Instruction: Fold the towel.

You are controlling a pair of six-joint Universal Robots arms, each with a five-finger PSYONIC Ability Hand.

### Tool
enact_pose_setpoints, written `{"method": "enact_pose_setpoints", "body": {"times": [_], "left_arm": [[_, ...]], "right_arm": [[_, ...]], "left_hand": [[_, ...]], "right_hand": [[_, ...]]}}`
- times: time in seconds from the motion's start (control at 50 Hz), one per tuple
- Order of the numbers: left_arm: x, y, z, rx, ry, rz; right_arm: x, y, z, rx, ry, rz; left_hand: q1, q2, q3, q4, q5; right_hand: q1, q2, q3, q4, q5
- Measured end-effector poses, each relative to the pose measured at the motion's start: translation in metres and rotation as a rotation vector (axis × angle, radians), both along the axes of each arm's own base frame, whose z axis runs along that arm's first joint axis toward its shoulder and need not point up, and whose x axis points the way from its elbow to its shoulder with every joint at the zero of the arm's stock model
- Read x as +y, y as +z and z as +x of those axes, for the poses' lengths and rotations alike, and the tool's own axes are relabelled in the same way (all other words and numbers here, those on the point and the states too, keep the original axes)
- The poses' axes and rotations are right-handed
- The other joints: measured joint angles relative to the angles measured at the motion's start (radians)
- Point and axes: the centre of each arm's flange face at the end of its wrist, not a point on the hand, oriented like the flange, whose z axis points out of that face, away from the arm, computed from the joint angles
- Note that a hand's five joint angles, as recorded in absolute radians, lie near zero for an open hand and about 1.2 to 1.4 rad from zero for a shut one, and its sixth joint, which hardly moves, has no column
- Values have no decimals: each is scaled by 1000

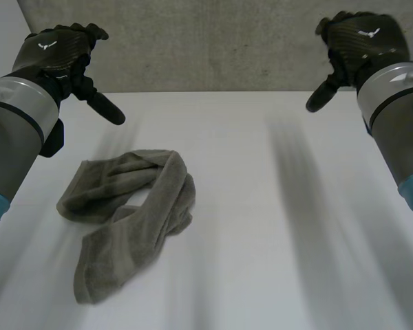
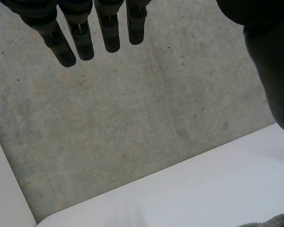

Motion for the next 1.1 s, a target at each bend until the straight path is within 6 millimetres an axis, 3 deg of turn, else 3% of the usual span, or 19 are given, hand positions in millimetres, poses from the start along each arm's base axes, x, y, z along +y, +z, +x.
{"method": "enact_pose_setpoints", "body": {"times": [0.16, 0.32, 0.42, 0.56, 0.64, 0.7, 0.72, 0.76, 0.8, 0.88, 0.98, 1.1], "left_arm": [[-29, -26, -2, -35, -16, 3], [-86, -88, -11, -172, -99, 9], [-112, -129, -21, -293, -157, 1], [-130, -181, -32, -438, -228, 36], [-130, -199, -36, -462, -278, 78], [-127, -208, -38, -464, -315, 110], [-127, -209, -38, -463, -320, 113], [-125, -213, -39, -460, -337, 130], [-124, -213, -39, -457, -342, 137], [-124, -207, -37, -452, -330, 134], [-127, -170, -20, -406, -233, 109], [-110, -116, -2, -253, -144, 105]], "right_arm": [[12, -28, 20, -1, 160, 153], [32, -93, 70, -96, 362, 415], [54, -129, 102, -90, 455, 473], [102, -162, 141, 22, 632, 379], [124, -176, 152, 160, 711, 268], [133, -187, 156, 277, 747, 184], [133, -188, 157, 293, 751, 172], [134, -195, 159, 368, 762, 123], [133, -197, 160, 401, 762, 99], [126, -196, 160, 435, 748, 67], [101, -159, 148, 401, 691, -3], [56, -100, 111, 379, 658, -133]], "left_hand": [[0, 0, 0, 0, 0], [0, 0, 0, 0, 0], [1, 2, 3, 1, 0], [31, 35, 50, 30, 22], [252, 247, 267, 259, 251], [547, 538, 562, 548, 523], [591, 583, 594, 591, 563], [900, 893, 903, 902, 862], [1057, 1047, 1073, 1066, 1034], [1096, 1104, 1144, 1118, 1102], [1101, 1107, 1148, 1118, 1116], [1103, 1107, 1151, 1118, 1125]], "right_hand": [[0, 0, 0, 0, 0], [0, 0, 0, 0, 0], [0, 0, 0, 0, 0], [0, 0, 0, 0, 0], [0, 0, 0, 0, 0], [14, 10, 11, 8, 13], [57, 50, 51, 34, 44], [344, 344, 341, 329, 357], [617, 599, 589, 577, 603], [985, 972, 949, 948, 972], [1084, 1072, 1092, 1083, 1097], [1084, 1072, 1096, 1083, 1099]]}}
